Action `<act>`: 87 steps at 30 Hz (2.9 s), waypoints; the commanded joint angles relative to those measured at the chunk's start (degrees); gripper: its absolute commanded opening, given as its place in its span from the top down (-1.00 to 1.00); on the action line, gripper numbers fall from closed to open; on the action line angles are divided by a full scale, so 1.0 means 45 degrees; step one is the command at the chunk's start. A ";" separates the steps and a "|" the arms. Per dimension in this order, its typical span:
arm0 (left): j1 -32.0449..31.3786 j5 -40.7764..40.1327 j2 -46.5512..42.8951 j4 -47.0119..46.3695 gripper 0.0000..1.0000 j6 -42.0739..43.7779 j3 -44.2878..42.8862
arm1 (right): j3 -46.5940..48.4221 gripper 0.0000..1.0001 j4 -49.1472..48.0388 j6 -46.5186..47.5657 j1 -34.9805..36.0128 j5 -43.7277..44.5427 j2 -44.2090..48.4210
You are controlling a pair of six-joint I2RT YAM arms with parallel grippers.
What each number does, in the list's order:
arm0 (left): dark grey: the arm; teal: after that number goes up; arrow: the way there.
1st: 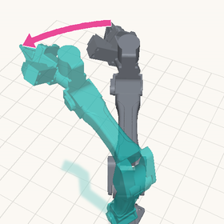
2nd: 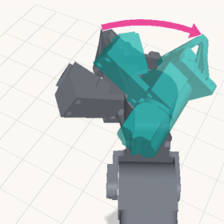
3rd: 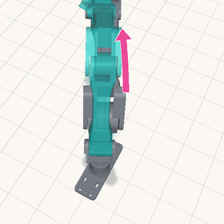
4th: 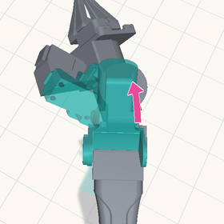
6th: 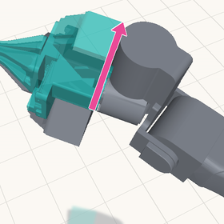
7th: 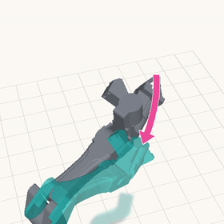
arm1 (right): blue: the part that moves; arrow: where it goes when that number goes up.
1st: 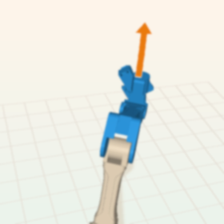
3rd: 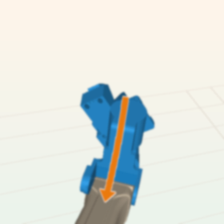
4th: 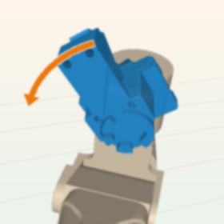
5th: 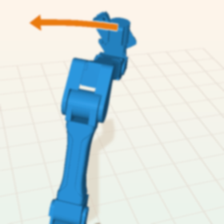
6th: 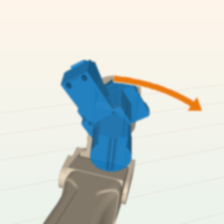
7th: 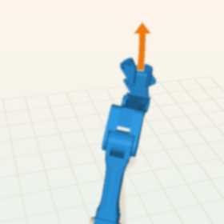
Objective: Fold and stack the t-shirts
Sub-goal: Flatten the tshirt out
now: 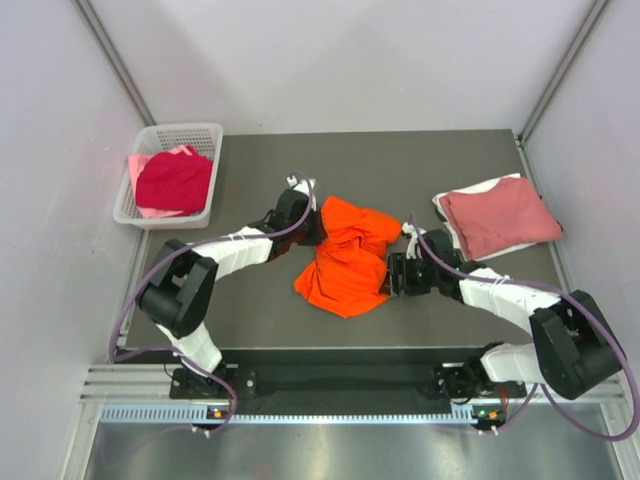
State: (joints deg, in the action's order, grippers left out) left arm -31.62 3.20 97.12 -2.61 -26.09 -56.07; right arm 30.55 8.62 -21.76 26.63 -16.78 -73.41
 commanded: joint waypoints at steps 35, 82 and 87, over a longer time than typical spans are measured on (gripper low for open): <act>0.0735 0.1551 -0.0273 -0.0689 1.00 -0.0547 0.0019 | 0.0770 1.00 0.1989 -0.2646 0.0859 0.5465 0.2504; 0.8100 0.1377 -0.7287 0.6502 1.00 -0.3888 -0.7135 | 1.5145 1.00 0.7753 0.0246 -0.3809 0.4334 0.1961; 0.8119 0.2255 -0.5024 0.5208 1.00 -0.4437 -0.7905 | 1.8510 1.00 0.7907 -0.0047 -0.4140 0.3283 -0.1320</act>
State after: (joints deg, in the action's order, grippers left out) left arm 4.78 10.96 71.11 27.73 -41.04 -88.23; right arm 104.57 45.98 -21.58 9.74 0.64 -73.76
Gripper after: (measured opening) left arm 0.020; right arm 0.009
